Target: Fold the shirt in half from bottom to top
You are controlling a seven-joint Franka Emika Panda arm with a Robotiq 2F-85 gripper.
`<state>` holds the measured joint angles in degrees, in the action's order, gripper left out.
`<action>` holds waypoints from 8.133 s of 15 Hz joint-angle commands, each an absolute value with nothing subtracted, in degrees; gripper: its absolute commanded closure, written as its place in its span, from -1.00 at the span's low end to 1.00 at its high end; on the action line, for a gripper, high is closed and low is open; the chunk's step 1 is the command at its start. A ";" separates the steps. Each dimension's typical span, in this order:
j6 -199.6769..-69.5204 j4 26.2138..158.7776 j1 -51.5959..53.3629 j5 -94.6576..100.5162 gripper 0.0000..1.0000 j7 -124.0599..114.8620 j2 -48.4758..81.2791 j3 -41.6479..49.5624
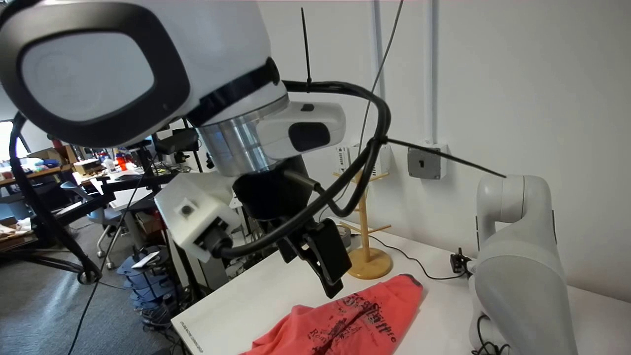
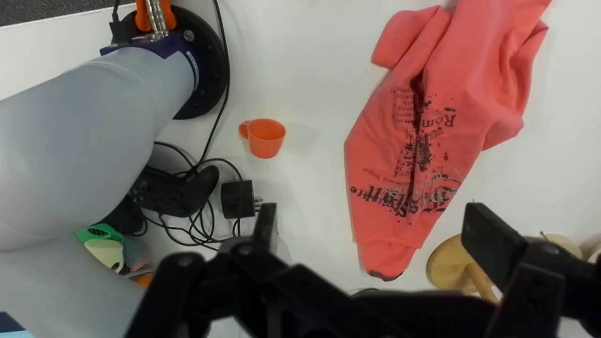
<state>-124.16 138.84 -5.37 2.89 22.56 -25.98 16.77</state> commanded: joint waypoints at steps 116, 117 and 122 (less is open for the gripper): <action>-160.24 126.73 1.55 56.53 0.93 -48.65 9.34 -1.86; -160.08 126.27 1.62 56.75 0.93 -49.25 10.16 -1.92; -160.11 124.53 2.02 57.54 0.24 -51.04 12.86 -1.75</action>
